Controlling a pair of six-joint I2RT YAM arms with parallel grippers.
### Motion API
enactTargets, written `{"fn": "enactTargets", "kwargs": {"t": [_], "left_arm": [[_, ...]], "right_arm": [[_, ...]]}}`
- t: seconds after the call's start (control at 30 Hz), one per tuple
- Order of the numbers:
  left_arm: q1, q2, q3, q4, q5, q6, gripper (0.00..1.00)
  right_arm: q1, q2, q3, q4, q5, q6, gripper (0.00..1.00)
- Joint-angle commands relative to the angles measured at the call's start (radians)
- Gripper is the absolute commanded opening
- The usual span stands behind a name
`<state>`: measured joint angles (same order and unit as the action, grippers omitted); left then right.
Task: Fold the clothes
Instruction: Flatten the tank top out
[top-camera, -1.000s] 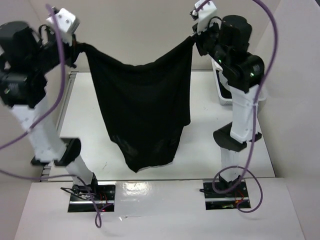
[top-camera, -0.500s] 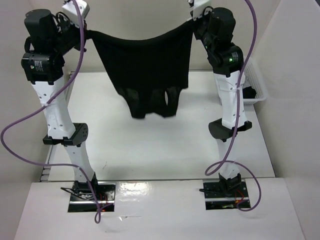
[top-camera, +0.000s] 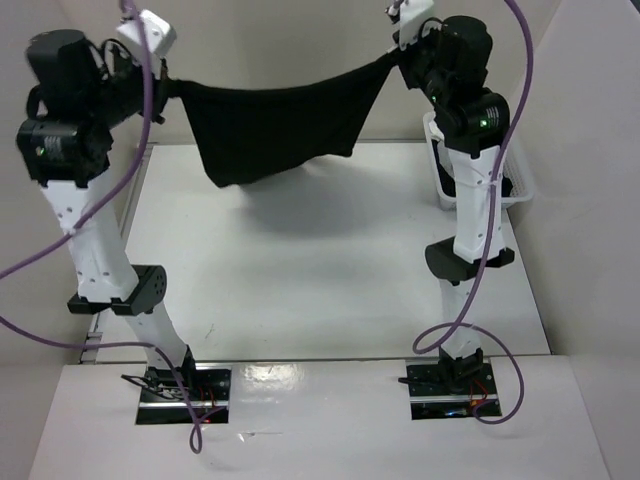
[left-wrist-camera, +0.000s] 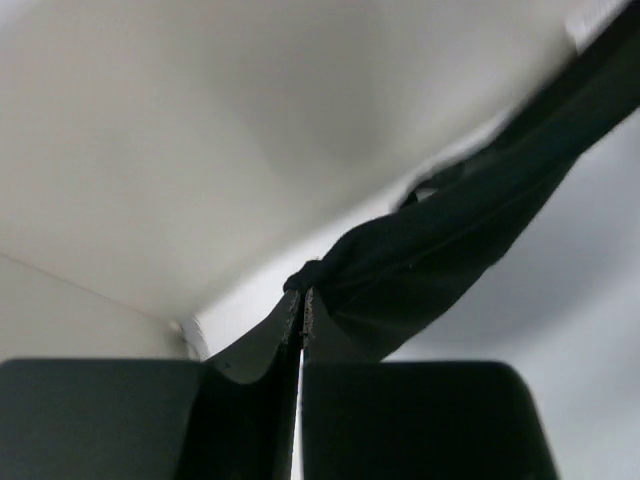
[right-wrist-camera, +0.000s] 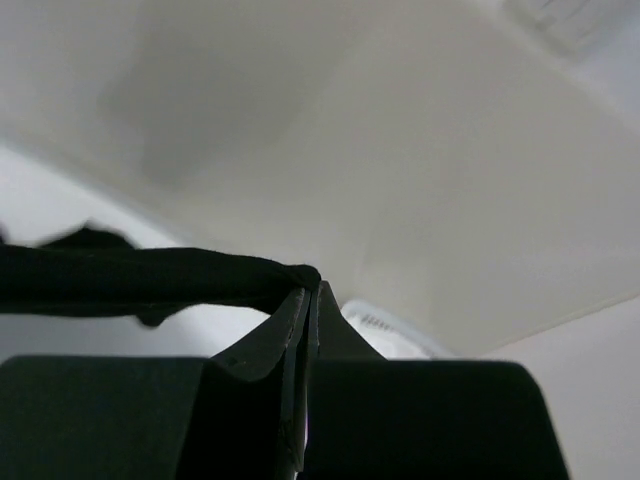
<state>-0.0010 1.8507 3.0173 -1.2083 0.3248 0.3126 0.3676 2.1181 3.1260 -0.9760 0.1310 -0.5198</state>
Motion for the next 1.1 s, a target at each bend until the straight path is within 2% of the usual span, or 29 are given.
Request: {"fn": "enactTargets", "kwargs": {"t": [0.0, 0.1, 0.13, 0.2, 0.23, 0.27, 0.43, 0.47, 0.63, 0.8, 0.9, 0.93, 1.03, 1.07], "left_arm": [[0.015, -0.016, -0.333, -0.088, 0.098, 0.106, 0.0], [0.015, -0.073, -0.582, -0.079, 0.192, 0.181, 0.0], [0.015, -0.118, -0.75, -0.065, 0.21, 0.181, 0.0], [0.003, -0.197, -0.895, -0.028, 0.256, 0.206, 0.0], [0.002, -0.223, -1.004, -0.019, 0.257, 0.206, 0.0], [-0.011, -0.246, -1.046, -0.019, 0.266, 0.216, 0.0], [-0.011, -0.355, -1.182, -0.088, 0.266, 0.276, 0.0], [-0.011, -0.384, -1.228, -0.088, 0.266, 0.276, 0.0], [-0.022, -0.516, -1.353, -0.088, 0.232, 0.267, 0.0], [-0.022, -0.619, -1.414, -0.088, 0.139, 0.232, 0.0], [0.018, -0.673, -1.482, -0.077, 0.1, 0.22, 0.0], [0.028, -0.694, -1.52, -0.068, 0.1, 0.22, 0.0], [0.085, -0.741, -1.566, -0.045, 0.117, 0.197, 0.0], [0.101, -0.754, -1.59, -0.034, 0.141, 0.197, 0.0]], "right_arm": [[-0.012, 0.058, 0.011, -0.267, -0.112, -0.042, 0.0], [-0.012, 0.111, -0.047, -0.328, -0.14, -0.036, 0.0], [-0.024, 0.083, -0.135, -0.328, -0.157, -0.036, 0.0], [-0.024, 0.05, -0.26, -0.328, -0.241, -0.06, 0.0], [-0.007, 0.013, -0.303, -0.328, -0.255, -0.069, 0.0], [0.004, -0.007, -0.344, -0.328, -0.255, -0.069, 0.0], [0.068, -0.159, -0.624, -0.328, -0.235, -0.078, 0.0], [0.077, -0.184, -0.723, -0.328, -0.226, -0.078, 0.0], [0.135, -0.38, -1.068, -0.328, -0.111, -0.088, 0.0], [0.136, -0.521, -1.274, -0.328, -0.016, -0.106, 0.0], [0.082, -0.578, -1.333, -0.328, -0.045, -0.106, 0.0], [0.007, -0.593, -1.333, -0.328, -0.077, -0.106, 0.0], [-0.132, -0.602, -1.313, -0.328, -0.25, -0.106, 0.0], [-0.215, -0.603, -1.313, -0.313, -0.355, -0.106, 0.0]]}}
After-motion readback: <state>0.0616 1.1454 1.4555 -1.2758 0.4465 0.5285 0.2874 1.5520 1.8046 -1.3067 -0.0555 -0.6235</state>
